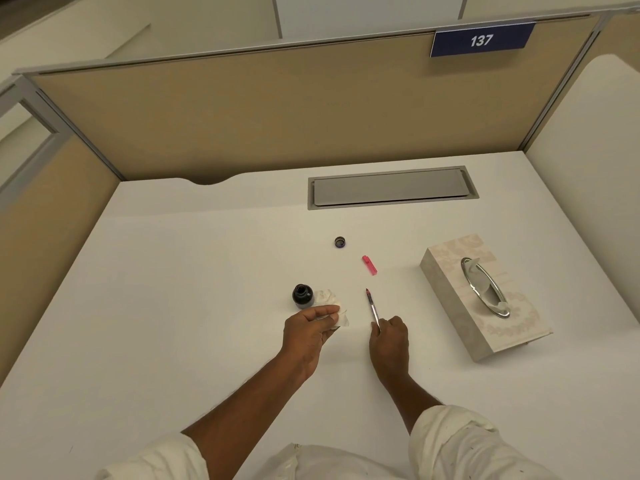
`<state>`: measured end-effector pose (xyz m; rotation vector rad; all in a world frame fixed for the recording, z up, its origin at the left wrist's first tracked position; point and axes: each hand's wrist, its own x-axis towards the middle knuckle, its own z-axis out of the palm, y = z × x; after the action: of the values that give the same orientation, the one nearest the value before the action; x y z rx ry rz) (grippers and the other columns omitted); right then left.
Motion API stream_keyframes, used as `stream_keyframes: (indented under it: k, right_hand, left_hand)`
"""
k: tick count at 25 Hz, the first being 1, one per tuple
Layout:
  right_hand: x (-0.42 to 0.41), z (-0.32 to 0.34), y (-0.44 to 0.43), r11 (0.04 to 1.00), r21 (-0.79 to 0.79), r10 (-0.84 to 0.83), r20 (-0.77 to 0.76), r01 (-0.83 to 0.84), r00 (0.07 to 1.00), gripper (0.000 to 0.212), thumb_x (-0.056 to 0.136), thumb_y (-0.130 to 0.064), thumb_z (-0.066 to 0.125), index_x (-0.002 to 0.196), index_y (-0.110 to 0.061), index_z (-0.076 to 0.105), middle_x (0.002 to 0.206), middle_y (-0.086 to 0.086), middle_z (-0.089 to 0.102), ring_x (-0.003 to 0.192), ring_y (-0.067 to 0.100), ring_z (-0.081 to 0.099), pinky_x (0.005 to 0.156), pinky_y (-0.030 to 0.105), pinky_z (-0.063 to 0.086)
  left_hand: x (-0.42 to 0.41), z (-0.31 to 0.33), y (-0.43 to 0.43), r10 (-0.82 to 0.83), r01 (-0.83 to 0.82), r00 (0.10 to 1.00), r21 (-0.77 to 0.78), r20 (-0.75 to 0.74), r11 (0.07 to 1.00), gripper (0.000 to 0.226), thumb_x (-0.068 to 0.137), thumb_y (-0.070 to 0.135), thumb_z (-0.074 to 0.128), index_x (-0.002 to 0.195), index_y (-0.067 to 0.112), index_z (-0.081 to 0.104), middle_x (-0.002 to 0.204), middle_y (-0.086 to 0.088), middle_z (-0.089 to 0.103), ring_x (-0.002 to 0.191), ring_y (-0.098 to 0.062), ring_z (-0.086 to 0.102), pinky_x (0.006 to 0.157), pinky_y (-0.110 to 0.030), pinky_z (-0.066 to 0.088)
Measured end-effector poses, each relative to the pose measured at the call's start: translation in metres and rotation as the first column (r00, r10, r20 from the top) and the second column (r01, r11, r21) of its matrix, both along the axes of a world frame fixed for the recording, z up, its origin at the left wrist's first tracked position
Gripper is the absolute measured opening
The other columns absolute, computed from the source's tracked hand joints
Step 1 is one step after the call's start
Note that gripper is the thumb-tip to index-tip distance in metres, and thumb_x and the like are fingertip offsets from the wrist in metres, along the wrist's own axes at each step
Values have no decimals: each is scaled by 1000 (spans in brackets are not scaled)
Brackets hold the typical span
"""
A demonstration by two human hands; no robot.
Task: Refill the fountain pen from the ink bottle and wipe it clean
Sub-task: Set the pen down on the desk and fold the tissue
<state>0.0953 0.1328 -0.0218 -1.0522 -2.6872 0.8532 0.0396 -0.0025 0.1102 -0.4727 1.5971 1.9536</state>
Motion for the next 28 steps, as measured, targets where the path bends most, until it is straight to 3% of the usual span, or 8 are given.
stream_keyframes:
  k: [13,22,28]
  right_hand:
    - [2,0,1,999,-35,-35,-31,34,999,17,87,-11,62,86,5,66,88,20,59,83,35,57,73,40,49]
    - [3,-5,2,998,-55,-35,2,35,999,24,89,-21,60,97,1,66,96,15,60,92,29,56,80,39,51]
    - [8,-2,2,997,-70,-44,-37,41,998,29,82,-22,67,98,2,64,98,16,59,96,33,56,81,41,50]
  left_hand:
    - [-2,-4,-1,13,-13,1000,12,10,1000,16,77,-11,63,83,2,70,102,-16,69,96,-26,66,79,-28,53]
    - [2,-4,-1,16,-16,1000,9,7,1000,16,78,-11,64,84,2,70,102,-15,69,96,-26,66,80,-28,53]
    - [5,-3,-2,28,-28,1000,24,5,999,15,78,-11,64,83,2,70,96,-12,70,93,-24,67,79,-27,54]
